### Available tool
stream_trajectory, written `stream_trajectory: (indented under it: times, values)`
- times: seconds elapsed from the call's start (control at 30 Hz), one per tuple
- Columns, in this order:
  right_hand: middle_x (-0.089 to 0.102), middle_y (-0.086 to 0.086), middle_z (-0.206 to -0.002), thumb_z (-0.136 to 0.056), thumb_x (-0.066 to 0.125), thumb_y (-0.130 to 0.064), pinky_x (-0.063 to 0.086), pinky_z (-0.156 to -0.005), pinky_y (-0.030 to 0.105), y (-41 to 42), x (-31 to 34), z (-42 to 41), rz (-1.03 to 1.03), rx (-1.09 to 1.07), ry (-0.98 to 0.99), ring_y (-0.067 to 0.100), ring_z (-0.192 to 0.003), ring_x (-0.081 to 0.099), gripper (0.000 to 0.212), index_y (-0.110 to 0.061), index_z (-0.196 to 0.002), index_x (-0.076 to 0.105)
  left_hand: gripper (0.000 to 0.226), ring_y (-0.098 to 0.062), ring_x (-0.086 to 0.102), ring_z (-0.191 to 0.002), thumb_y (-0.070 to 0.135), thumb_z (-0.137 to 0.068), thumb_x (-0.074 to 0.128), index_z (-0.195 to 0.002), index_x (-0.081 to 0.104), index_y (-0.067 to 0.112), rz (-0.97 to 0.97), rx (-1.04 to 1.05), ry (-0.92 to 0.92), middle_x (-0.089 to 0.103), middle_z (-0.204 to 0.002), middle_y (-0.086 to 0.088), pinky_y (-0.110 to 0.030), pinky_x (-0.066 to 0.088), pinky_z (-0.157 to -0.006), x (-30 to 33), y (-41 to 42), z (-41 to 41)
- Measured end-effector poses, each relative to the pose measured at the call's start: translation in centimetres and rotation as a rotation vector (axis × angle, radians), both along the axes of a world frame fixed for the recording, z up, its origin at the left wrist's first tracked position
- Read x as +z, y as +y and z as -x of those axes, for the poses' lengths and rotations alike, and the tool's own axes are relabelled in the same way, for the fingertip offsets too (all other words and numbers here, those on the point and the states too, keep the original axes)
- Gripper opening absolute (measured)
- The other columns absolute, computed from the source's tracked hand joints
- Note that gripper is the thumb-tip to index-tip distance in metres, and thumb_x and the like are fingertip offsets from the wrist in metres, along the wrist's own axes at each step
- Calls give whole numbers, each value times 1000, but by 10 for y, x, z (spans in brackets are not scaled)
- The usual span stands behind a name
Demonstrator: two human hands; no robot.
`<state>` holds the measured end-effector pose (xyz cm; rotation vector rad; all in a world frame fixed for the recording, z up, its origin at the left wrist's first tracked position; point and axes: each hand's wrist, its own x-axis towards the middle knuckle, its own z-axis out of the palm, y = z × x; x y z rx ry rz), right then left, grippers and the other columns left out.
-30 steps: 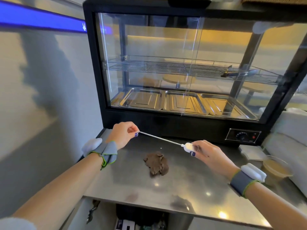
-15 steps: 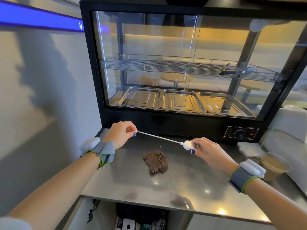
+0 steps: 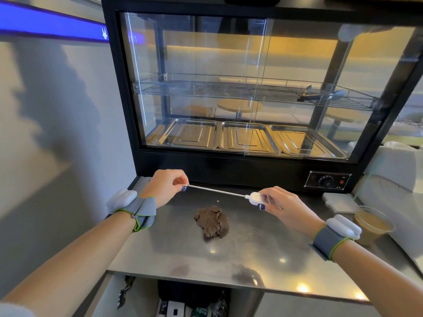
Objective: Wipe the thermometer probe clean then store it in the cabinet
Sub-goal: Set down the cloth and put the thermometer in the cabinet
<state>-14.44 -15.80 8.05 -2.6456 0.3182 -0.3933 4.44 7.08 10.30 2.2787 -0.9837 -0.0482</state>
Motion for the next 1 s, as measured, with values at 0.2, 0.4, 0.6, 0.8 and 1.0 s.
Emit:
stream_trajectory:
  times: [0.2, 0.4, 0.6, 0.8, 1.0]
  values:
    - [56, 6, -116, -88, 55, -21, 34, -76, 18, -3, 2, -2, 25, -1, 17, 12, -93, 45, 34, -17, -121, 49, 13, -21, 59, -84, 7, -87, 56, -92, 68, 8, -81, -31, -51, 68, -90, -7, -35, 49, -83, 3, 0, 5]
    - [55, 6, -118, -88, 55, -20, 35, -81, 22, -3, 2, -6, 0, -1, 18, 12, -96, 43, 34, -16, -121, 49, 19, -30, 62, -92, 7, -89, 52, -96, 70, 6, -172, -77, -67, 71, -98, -14, -39, 48, -85, 6, -4, 11]
    - [55, 7, -118, -88, 55, -19, 34, -79, 22, -1, 5, -7, -17, 4, 18, 13, -97, 43, 33, -17, -121, 49, 20, -29, 61, -88, 7, -89, 52, -96, 71, 5, -176, -84, -71, 72, -98, -16, -33, 46, -78, 4, -7, 12]
    - [55, 6, -118, -88, 56, -20, 34, -75, 18, 1, 0, -6, -41, 6, 62, 12, -94, 45, 33, -17, -120, 50, 21, -31, 62, -92, 7, -90, 51, -99, 70, 5, -176, -94, -69, 71, -100, -16, -28, 45, -78, -2, -5, 12]
    - [54, 5, -117, -88, 57, -21, 34, -62, 11, 4, 0, -5, -44, 0, 76, 13, -92, 45, 34, -18, -120, 49, 19, -23, 56, -85, 8, -90, 51, -98, 68, 4, -168, -100, -102, 69, -100, -14, -31, 45, -80, -2, -3, 15]
